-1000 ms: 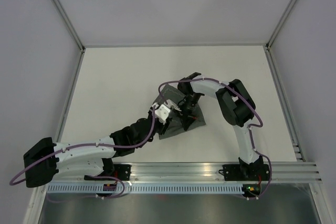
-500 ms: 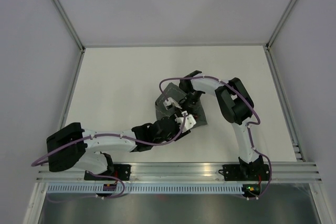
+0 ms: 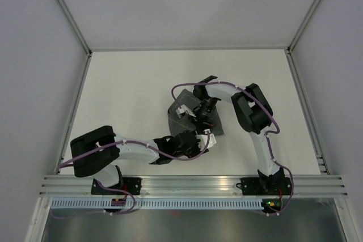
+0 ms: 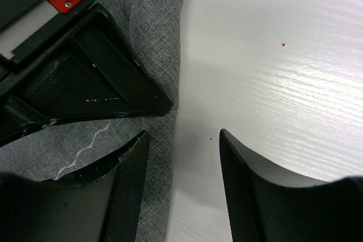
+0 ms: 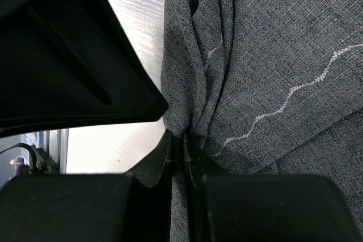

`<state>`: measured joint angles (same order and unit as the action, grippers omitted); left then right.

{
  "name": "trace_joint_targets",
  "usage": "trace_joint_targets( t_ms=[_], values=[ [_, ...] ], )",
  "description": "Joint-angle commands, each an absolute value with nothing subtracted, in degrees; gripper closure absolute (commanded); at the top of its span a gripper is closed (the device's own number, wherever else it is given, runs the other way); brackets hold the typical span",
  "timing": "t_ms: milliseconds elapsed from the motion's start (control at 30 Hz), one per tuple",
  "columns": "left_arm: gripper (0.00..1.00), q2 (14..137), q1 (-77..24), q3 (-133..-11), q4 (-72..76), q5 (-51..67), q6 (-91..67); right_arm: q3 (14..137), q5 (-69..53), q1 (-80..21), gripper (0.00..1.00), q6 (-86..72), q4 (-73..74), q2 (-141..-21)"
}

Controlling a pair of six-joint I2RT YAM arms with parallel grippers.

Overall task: Fold the napkin, place the utensils inside, and roll it up
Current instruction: Roll the napkin with the utensil

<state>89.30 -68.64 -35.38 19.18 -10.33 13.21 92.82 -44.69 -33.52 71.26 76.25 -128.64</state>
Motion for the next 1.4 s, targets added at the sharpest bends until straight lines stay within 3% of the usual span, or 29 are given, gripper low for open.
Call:
trace_joint_targets(
  t_ms=[0,533,733,933,1000,1133,1233,1367],
  values=[
    [0.42,91.14,-68.73,-35.07,25.65,-10.63,16.08,94.39,-46.85,-33.49,1.00,72.60,75.06,-130.08],
    [0.49,94.30,-65.57,-34.71,26.02,-11.25,18.10,95.45,-46.84,-33.49,1.00,71.54,75.06,-131.04],
    [0.67,97.11,-65.57,-37.26,21.45,-10.20,18.63,95.54,-47.11,-33.05,0.99,71.19,75.15,-131.22],
    [0.92,98.00,-65.13,-39.37,17.58,-7.48,17.58,94.83,-48.68,-32.61,0.99,69.79,74.71,-130.69],
    [0.94,97.74,-64.34,-39.46,16.71,-5.90,16.71,94.83,-49.39,-32.26,0.94,68.04,73.84,-130.34],
    [0.98,96.24,-61.36,-39.90,14.25,-0.27,13.98,94.13,-51.94,-31.20,0.61,64.78,72.51,-127.45],
    [0.98,95.80,-59.24,-41.04,12.13,7.36,12.31,91.68,-53.17,-30.32,0.52,59.17,68.30,-122.97],
    [0.98,96.42,-57.31,-41.84,11.16,11.86,10.38,88.86,-53.88,-28.75,0.50,49.50,61.28,-116.73]
  ],
)
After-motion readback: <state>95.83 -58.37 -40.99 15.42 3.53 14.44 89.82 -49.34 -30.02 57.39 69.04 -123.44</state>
